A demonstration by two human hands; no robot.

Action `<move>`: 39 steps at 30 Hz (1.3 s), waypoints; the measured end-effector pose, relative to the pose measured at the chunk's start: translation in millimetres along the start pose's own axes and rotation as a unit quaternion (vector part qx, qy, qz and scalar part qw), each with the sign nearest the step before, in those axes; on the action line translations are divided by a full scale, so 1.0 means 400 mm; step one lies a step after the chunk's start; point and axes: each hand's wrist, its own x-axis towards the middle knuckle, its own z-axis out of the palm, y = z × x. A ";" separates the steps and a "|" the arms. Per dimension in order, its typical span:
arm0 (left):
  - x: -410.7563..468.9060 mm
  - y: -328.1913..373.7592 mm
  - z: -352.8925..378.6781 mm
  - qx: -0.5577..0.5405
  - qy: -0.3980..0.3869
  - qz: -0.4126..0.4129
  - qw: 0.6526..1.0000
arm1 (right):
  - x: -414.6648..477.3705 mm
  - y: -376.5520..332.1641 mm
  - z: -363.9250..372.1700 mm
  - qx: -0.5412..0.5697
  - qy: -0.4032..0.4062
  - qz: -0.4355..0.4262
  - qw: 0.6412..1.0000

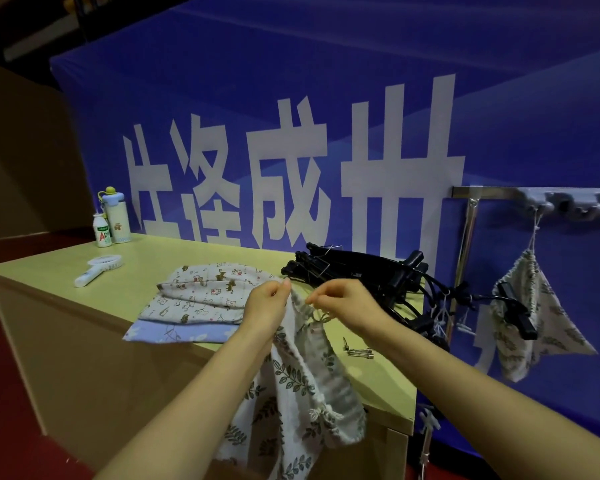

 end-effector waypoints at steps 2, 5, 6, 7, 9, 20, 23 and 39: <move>-0.005 0.003 -0.004 0.002 0.003 -0.008 1.000 | -0.021 -0.011 0.033 -0.033 -0.035 -0.004 0.999; -0.011 0.006 -0.016 0.003 0.009 -0.013 1.000 | -0.032 -0.006 0.076 -0.117 -0.052 -0.029 0.991; -0.013 0.007 -0.022 0.004 0.012 -0.013 1.000 | -0.036 -0.009 0.087 -0.143 -0.057 -0.038 0.987; -0.013 0.006 -0.028 0.005 0.016 -0.013 1.000 | -0.042 -0.012 0.097 -0.176 -0.063 -0.047 0.981; -0.013 0.004 -0.038 -0.005 0.023 -0.013 1.000 | -0.048 -0.017 0.119 -0.252 -0.070 -0.067 0.963; 0.014 0.007 -0.037 -0.008 0.053 -0.010 0.998 | 0.036 0.011 0.053 -0.206 0.101 -0.094 0.969; 0.035 0.006 -0.025 -0.007 0.047 -0.008 0.999 | 0.096 0.060 -0.016 -0.294 0.145 -0.034 0.944; 0.135 -0.058 -0.012 -0.056 0.020 -0.042 0.997 | 0.249 0.241 -0.089 -0.459 0.013 0.155 0.875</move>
